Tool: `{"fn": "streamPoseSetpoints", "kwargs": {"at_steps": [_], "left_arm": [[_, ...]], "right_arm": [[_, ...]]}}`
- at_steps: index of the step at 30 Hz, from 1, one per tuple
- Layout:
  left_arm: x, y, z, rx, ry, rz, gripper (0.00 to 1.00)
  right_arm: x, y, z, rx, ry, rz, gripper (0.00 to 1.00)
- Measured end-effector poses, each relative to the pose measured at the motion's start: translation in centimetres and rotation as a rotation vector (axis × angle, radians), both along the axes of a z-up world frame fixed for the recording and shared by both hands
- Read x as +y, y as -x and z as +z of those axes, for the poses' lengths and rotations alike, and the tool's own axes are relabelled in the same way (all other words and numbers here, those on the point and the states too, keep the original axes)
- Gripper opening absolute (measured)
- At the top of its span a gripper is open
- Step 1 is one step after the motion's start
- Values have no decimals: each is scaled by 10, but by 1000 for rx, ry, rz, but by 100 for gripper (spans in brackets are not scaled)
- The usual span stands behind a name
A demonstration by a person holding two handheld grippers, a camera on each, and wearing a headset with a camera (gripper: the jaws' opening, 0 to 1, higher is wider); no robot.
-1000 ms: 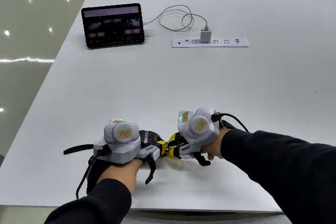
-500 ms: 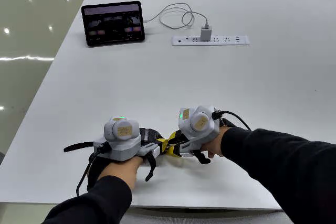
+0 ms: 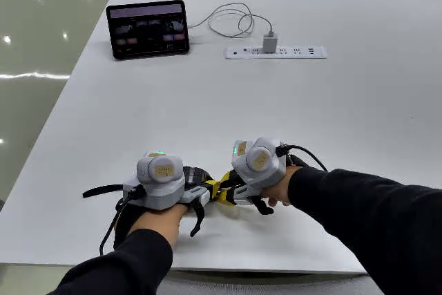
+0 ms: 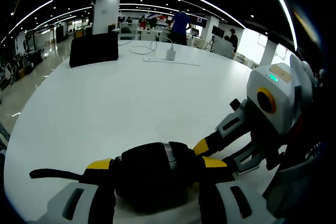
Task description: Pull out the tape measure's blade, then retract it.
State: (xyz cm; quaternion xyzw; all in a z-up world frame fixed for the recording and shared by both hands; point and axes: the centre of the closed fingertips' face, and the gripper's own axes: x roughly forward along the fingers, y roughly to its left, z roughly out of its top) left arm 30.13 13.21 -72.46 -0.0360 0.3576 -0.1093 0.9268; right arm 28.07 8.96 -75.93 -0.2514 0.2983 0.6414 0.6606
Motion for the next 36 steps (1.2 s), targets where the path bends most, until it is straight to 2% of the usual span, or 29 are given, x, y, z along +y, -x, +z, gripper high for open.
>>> {"fn": "streamPoseSetpoints", "kwargs": {"at_steps": [1, 5, 8, 10, 12, 16, 17, 19, 20, 21, 22, 24, 26, 28, 29, 30, 31, 32, 34, 36], "left_arm": [[0, 0, 0, -6, 1, -8, 61], [-1, 1, -1, 6, 4, -45, 61], [-2, 4, -3, 30, 1, -68, 62], [-3, 6, -4, 48, 5, -76, 66], [-4, 5, -4, 56, 15, -79, 74], [3, 0, -1, 33, -9, -68, 96], [5, -1, 1, 33, -2, -64, 100], [5, 0, 2, 32, 9, -77, 100], [8, -4, 5, -3, -21, -97, 100], [7, -8, 10, -51, -31, -123, 100], [3, -7, 13, -65, -17, -147, 100], [1, -3, 12, -20, 21, -170, 100], [2, -3, 14, -20, 31, -186, 100], [-6, 1, 20, 3, 102, -233, 100], [-2, 0, 23, -9, 80, -247, 100], [-1, -2, 26, -35, 53, -284, 100], [-2, -2, 30, -54, 47, -320, 100], [-8, 0, 35, -65, 68, -364, 100], [-7, 4, 37, -61, 73, -409, 100], [-2, 4, 37, -66, 59, -411, 100]], "right_arm": [[0, 0, 0, 1, 1, 1, 12], [0, 1, 0, -2, 6, -3, 12], [-1, 2, 1, 6, 7, -14, 13], [-2, 2, 1, 8, 10, -20, 14], [-5, 2, 2, -2, 14, -20, 14], [-10, 0, 6, -6, 13, -28, 16], [-11, -1, 7, -7, 11, -34, 16], [-14, -3, 9, -6, 9, -47, 19], [-14, -3, 10, -5, 8, -52, 21], [-15, -3, 12, -7, 7, -54, 23], [-17, -3, 16, -9, -4, -59, 23], [-20, -4, 20, -9, -15, -69, 24], [-23, -7, 25, -21, -26, -78, 25], [-26, -9, 33, -24, -48, -96, 27], [-28, -10, 37, -30, -57, -103, 27], [-30, -11, 39, -33, -62, -107, 28], [-32, -11, 41, -35, -66, -112, 28], [-35, -12, 44, -41, -71, -118, 28], [-40, -12, 49, -51, -80, -128, 31], [-45, -13, 52, -55, -90, -140, 33]]}}
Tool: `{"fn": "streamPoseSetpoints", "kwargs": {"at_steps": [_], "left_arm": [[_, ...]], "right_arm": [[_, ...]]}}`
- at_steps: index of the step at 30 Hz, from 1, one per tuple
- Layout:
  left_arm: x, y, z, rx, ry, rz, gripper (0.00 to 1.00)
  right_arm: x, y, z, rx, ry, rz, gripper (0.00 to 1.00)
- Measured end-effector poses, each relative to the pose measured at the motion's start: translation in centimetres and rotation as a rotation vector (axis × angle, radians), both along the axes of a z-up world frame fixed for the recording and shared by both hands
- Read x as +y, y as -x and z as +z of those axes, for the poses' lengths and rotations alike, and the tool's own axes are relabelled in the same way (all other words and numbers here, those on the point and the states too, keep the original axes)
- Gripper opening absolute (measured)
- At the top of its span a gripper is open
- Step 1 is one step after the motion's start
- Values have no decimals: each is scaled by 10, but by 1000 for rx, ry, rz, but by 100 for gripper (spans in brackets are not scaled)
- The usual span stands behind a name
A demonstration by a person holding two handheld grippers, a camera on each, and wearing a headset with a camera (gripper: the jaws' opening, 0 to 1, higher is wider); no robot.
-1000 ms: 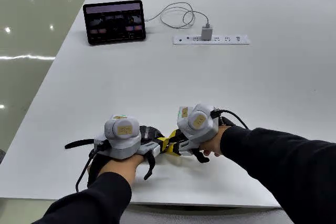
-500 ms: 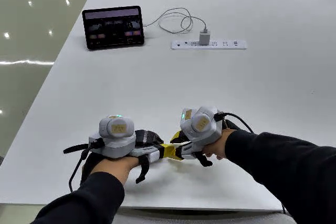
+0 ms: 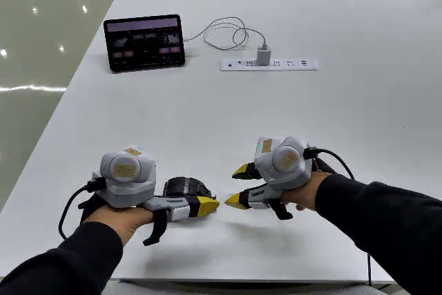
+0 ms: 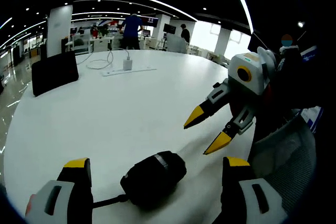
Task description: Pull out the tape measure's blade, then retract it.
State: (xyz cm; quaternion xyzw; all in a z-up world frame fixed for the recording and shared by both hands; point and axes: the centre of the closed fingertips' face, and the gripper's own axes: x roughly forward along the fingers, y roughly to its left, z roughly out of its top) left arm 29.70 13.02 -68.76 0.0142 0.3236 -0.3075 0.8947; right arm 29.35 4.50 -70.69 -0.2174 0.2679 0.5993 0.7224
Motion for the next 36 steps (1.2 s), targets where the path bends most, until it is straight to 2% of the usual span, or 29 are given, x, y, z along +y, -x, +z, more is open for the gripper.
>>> {"fn": "streamPoseSetpoints", "kwargs": {"at_steps": [9, 14, 22, 25, 27, 32, 36], "left_arm": [[25, 2, -4, -6, -10, 11, 100], [26, 2, 4, -21, 13, -2, 100], [28, 1, 12, -31, 15, -10, 100], [34, 2, 9, -15, -6, 15, 100], [35, 4, 12, -19, 15, 18, 100], [38, 10, 8, -23, 6, 6, 100], [41, 16, 6, -25, -6, -12, 100]], "right_arm": [[-28, 3, 13, -20, -12, -38, 35], [-37, 4, 17, -23, -21, -61, 37], [-45, 6, 18, -26, -19, -78, 38], [-49, 5, 20, -24, -23, -92, 40], [-53, 5, 21, -22, -25, -102, 41], [-65, 8, 22, -23, -22, -124, 43], [-78, 8, 21, -14, -25, -171, 47]]}}
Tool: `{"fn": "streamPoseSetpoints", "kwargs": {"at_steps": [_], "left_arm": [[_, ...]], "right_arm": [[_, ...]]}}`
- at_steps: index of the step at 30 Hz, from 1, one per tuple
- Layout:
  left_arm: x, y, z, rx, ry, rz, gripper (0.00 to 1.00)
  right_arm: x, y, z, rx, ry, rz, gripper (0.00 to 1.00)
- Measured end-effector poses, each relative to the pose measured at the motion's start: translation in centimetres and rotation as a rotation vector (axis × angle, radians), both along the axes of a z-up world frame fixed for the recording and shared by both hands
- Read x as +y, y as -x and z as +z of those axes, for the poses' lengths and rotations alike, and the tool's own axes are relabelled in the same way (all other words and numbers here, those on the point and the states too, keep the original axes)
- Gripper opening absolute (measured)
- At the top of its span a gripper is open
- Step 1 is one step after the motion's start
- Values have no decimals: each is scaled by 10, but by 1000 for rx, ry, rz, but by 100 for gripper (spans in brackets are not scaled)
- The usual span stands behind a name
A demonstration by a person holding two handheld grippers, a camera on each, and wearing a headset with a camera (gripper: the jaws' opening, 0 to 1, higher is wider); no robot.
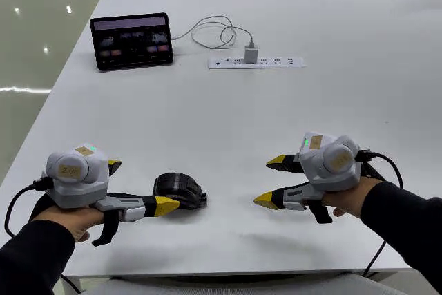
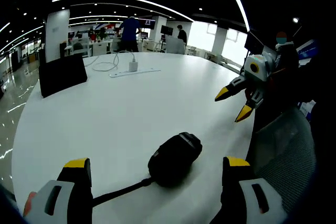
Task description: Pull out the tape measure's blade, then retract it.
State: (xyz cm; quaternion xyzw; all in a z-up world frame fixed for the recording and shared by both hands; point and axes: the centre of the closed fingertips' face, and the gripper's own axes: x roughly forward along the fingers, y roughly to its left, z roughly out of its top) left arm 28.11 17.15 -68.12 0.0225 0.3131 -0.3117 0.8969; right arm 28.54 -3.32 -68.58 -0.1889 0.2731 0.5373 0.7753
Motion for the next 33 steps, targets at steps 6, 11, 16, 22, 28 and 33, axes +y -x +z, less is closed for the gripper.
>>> {"fn": "streamPoseSetpoints", "kwargs": {"at_steps": [6, 11, 16, 22, 28, 33], "left_arm": [[12, 6, -6, 9, -7, -1, 100], [17, 10, -7, 21, -17, 6, 100], [22, 12, -6, 15, -32, -8, 100], [30, 11, 2, 1, -37, -8, 100], [39, 9, 6, -1, -23, 12, 100], [45, 14, 5, 8, -33, 4, 100]], "right_arm": [[-17, 0, 2, -3, -11, -60, 55], [-33, 0, 1, 0, -9, -100, 57], [-54, 1, -1, 3, -16, -164, 62], [-81, 9, -8, 19, -13, -218, 71], [-107, 15, -6, 26, -19, -265, 74], [-126, 17, -2, 19, -6, -290, 76]]}}
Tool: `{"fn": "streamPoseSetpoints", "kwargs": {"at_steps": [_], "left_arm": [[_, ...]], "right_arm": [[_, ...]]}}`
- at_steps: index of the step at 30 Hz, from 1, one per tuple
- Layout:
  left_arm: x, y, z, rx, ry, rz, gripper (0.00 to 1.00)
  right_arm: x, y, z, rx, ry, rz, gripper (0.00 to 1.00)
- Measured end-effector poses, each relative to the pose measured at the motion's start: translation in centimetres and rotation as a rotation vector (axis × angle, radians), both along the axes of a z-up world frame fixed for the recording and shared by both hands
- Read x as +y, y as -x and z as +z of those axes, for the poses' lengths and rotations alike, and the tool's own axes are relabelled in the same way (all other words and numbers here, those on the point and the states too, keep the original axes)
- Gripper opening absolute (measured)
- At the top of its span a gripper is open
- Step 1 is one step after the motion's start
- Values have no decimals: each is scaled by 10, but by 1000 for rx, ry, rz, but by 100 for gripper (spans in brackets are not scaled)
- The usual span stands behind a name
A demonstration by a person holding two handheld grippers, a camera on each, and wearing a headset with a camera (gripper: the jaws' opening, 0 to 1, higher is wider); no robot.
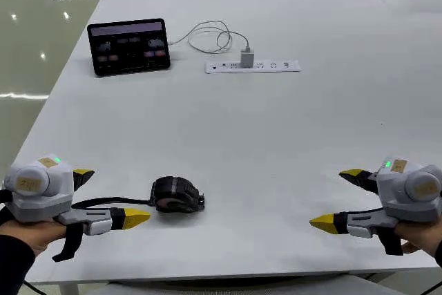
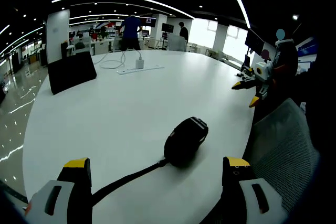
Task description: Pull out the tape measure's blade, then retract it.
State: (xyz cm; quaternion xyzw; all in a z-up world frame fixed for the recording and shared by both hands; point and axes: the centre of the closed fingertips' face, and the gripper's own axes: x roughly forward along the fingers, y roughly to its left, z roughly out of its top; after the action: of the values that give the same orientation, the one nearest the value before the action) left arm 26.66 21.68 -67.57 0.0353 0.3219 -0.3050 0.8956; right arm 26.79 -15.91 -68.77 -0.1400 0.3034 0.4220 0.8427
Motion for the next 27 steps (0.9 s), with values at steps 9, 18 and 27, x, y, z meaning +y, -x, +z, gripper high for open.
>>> {"fn": "streamPoseSetpoints", "kwargs": {"at_steps": [9, 18, 27], "left_arm": [[13, 11, -1, 17, -2, 15, 100], [16, 11, -1, 24, 1, 23, 100], [18, 9, -1, 20, -6, 24, 100]], "right_arm": [[-23, 11, 3, 5, 16, -25, 84], [-37, 14, -3, -2, 24, -49, 96], [-43, 11, 5, -6, 3, -79, 100]]}}
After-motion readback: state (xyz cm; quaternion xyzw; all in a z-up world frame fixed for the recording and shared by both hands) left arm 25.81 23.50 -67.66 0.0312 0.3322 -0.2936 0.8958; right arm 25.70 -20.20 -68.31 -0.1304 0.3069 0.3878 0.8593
